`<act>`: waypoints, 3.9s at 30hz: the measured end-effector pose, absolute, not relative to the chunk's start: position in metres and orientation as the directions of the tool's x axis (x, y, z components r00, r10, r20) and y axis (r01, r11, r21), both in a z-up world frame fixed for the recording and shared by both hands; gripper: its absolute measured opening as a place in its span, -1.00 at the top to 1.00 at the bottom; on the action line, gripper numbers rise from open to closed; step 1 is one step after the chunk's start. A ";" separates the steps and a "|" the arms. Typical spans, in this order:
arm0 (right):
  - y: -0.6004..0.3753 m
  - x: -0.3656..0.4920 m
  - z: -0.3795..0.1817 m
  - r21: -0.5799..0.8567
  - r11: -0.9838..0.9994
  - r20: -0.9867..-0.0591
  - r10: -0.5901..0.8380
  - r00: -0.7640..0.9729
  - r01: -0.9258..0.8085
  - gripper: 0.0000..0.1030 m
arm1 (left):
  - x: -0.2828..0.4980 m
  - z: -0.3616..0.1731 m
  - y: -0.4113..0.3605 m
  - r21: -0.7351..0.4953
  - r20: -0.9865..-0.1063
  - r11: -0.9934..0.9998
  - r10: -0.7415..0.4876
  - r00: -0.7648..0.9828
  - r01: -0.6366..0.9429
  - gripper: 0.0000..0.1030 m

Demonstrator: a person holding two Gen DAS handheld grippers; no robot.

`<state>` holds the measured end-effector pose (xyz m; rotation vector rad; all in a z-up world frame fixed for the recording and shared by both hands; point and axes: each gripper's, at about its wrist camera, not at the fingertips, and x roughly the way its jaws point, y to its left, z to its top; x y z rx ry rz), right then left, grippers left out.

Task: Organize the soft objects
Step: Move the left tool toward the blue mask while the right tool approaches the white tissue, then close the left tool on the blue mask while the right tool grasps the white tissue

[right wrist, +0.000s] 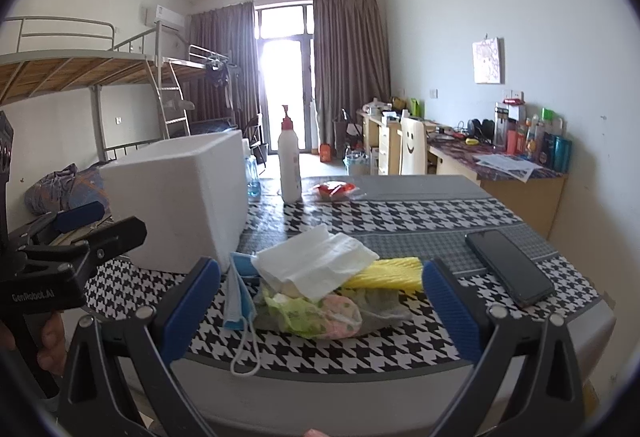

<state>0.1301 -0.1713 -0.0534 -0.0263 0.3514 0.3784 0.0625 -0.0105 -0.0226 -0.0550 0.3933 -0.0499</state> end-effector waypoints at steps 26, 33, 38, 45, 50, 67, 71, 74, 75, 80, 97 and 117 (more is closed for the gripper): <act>-0.178 0.170 -0.075 0.065 0.932 -0.429 0.350 0.833 -0.358 -0.99 | 0.124 -0.063 -0.021 -0.058 -0.570 0.998 -0.033 0.821 -0.001 -0.98; -0.174 0.177 -0.079 0.071 0.923 -0.450 0.368 0.814 -0.378 -0.99 | 0.137 -0.074 -0.025 -0.033 -0.616 0.999 -0.006 0.788 -0.018 -0.88; -0.170 0.182 -0.079 0.061 0.918 -0.461 0.374 0.805 -0.391 -0.99 | 0.147 -0.082 -0.025 -0.075 -0.653 0.997 -0.044 0.756 -0.006 -0.78; -0.171 0.187 -0.080 0.064 0.917 -0.468 0.375 0.800 -0.393 -0.99 | 0.157 -0.088 -0.028 -0.104 -0.670 0.995 -0.063 0.740 -0.010 -0.52; -0.171 0.189 -0.079 0.068 0.912 -0.466 0.388 0.795 -0.405 -0.99 | 0.163 -0.094 -0.030 -0.112 -0.690 0.994 -0.073 0.720 -0.006 -0.10; -0.145 0.212 -0.086 0.118 0.866 -0.522 0.470 0.711 -0.486 -0.93 | 0.177 -0.103 -0.026 -0.116 -0.715 0.993 -0.084 0.694 0.000 0.58; -0.139 0.215 -0.086 0.112 0.859 -0.533 0.476 0.699 -0.499 -0.85 | 0.177 -0.103 -0.024 -0.118 -0.715 0.993 -0.095 0.693 0.014 0.58; -0.133 0.219 -0.088 0.105 0.855 -0.553 0.475 0.685 -0.508 -0.76 | 0.177 -0.103 -0.022 -0.118 -0.715 0.993 -0.101 0.692 0.023 0.59; -0.131 0.219 -0.089 0.106 0.854 -0.560 0.475 0.679 -0.510 -0.74 | 0.176 -0.103 -0.021 -0.118 -0.715 0.993 -0.102 0.692 0.025 0.59; -0.126 0.226 -0.094 0.102 0.850 -0.597 0.467 0.652 -0.516 -0.50 | 0.176 -0.104 -0.018 -0.124 -0.714 0.992 -0.110 0.692 0.030 0.60; -0.124 0.226 -0.096 0.110 0.839 -0.615 0.478 0.626 -0.533 0.76 | 0.168 -0.101 -0.018 -0.123 -0.697 0.991 -0.122 0.707 0.049 0.71; -0.139 0.197 -0.053 0.085 0.851 -0.488 0.489 0.723 -0.519 0.85 | 0.119 -0.061 -0.004 -0.117 -0.583 0.989 -0.139 0.801 0.086 0.73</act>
